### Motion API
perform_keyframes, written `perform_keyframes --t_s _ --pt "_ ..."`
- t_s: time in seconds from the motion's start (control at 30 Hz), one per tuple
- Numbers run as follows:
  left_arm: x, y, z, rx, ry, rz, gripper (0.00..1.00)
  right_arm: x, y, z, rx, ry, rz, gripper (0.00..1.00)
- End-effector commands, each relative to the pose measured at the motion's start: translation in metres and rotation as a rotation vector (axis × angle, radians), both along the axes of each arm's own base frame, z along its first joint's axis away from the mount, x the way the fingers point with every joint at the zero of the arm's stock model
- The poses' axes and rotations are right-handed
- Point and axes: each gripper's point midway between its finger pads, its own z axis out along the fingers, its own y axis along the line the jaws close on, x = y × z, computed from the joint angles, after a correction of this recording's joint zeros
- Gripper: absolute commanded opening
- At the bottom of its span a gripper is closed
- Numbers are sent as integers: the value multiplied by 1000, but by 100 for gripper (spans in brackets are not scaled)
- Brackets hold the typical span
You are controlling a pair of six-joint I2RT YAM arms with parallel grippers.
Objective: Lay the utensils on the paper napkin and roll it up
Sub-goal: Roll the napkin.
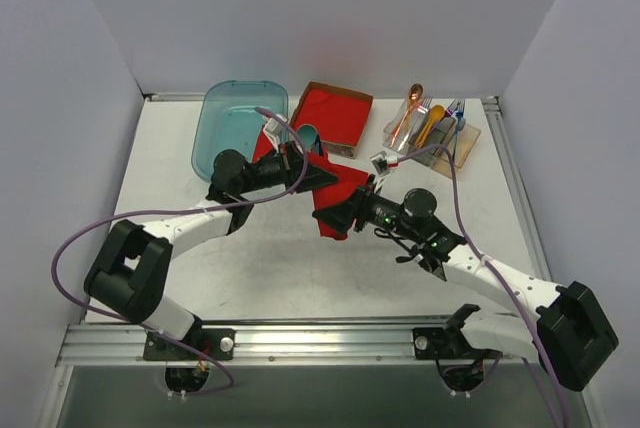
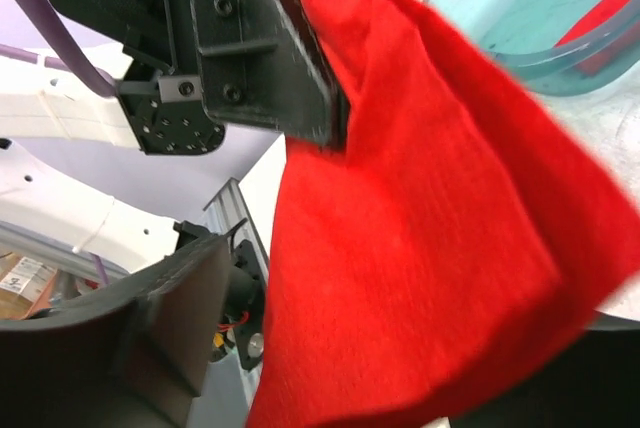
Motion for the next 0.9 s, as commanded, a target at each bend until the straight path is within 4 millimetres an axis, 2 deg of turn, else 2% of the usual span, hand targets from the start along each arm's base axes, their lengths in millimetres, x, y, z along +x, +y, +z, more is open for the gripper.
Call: perform_keyframes --t_s 0.0,0.1,0.17,0.2,0.27,0.3,0.4,0.43,0.47,0.53,0.6,0.73,0.87 --pt "1 7 41 -58 -100 17 2 -7 -2 17 48 -59 13 74" --pt "3 8 41 -53 -89 14 2 -10 -2 10 29 -48 20 77" --pt "6 8 42 -47 -81 12 2 -12 -2 7 24 -45 28 71" --pt "6 8 43 -46 -80 12 2 -12 -3 6 22 -43 26 57" --pt "7 8 42 -39 -74 10 2 -13 -3 4 16 -37 25 42" --pt "7 8 43 -38 -75 11 2 -12 -3 3 13 -38 22 29" --pt "8 7 42 -31 -71 11 2 -12 -4 2 10 -36 22 15" --pt "8 7 41 -28 -70 10 2 -12 -4 2 10 -33 22 14" --pt "8 7 40 -23 -66 11 2 -13 -3 2 9 -35 26 15" --pt "10 7 37 -12 -60 17 2 -15 -3 1 11 -37 32 46" --pt "11 7 36 -2 -58 21 2 -17 -4 0 12 -39 32 69" --pt "14 6 33 14 -42 28 2 -19 -4 -5 -1 -38 43 78" --pt "16 5 35 15 -35 32 2 -22 -2 -10 -12 -38 59 75"
